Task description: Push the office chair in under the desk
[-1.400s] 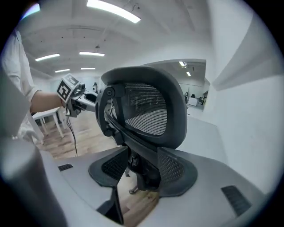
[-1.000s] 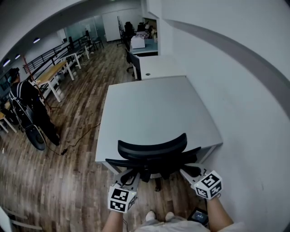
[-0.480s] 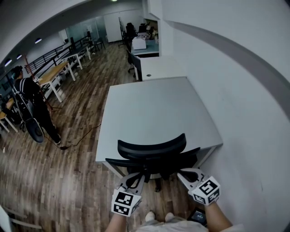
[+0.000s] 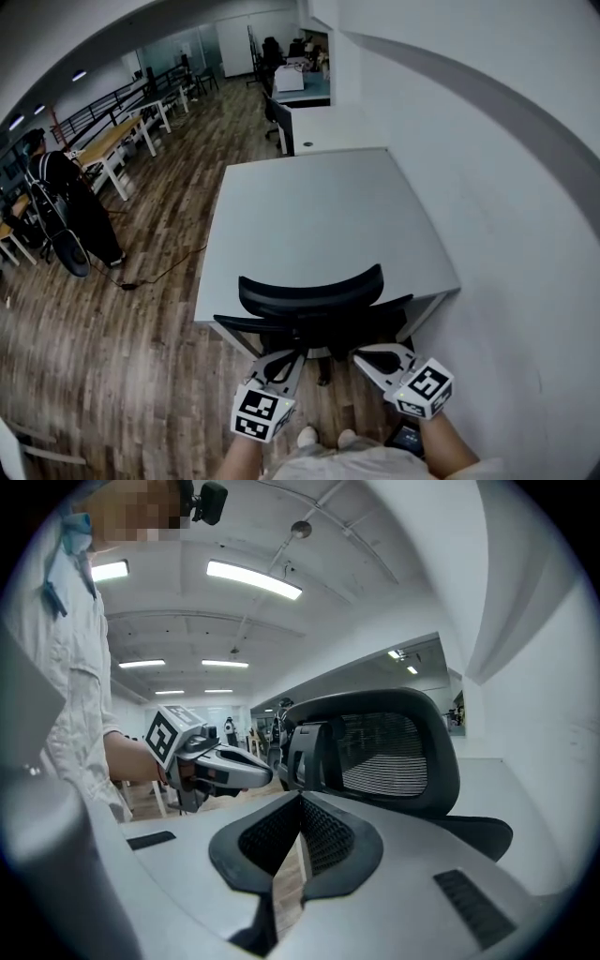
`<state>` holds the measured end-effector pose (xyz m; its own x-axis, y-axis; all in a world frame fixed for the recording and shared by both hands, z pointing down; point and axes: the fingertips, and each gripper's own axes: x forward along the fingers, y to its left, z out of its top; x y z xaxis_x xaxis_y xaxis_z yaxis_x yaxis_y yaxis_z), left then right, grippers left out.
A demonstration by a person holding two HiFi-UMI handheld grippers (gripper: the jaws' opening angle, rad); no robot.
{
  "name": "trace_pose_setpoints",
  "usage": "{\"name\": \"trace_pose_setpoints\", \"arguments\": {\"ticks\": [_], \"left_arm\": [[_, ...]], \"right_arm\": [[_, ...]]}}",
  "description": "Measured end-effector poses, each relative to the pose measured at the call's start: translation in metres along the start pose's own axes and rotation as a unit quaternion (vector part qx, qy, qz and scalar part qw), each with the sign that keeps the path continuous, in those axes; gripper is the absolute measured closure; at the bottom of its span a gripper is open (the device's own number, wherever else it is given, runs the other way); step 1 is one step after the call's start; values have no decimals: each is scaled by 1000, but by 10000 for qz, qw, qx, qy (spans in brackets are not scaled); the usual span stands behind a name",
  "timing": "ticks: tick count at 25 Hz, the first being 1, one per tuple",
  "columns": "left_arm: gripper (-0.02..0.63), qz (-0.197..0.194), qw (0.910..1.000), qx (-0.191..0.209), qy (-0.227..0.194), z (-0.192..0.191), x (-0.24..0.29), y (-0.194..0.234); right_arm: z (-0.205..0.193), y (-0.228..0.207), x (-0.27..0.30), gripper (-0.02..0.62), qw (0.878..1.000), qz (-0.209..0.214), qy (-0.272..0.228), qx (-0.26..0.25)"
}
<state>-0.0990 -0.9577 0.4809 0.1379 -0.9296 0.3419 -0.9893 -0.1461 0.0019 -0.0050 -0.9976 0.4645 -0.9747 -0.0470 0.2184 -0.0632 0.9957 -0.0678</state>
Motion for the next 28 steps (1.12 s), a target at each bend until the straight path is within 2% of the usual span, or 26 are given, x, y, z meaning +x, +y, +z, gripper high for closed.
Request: {"name": "trace_pose_setpoints", "arguments": {"ticks": [11, 19, 24, 28], "left_arm": [[598, -382, 9991, 24, -186, 20, 1, -21], [603, -670, 9965, -297, -397, 27, 1, -22], [604, -979, 9929, -536, -408, 34, 2, -26], [604, -1231, 9903, -545, -343, 26, 4, -29]], "right_arm": [[24, 12, -7, 563, 9992, 385, 56, -12], [18, 11, -5, 563, 9990, 406, 53, 157], [26, 8, -7, 563, 9989, 396, 70, 245], [25, 7, -2, 563, 9989, 393, 74, 247]]}}
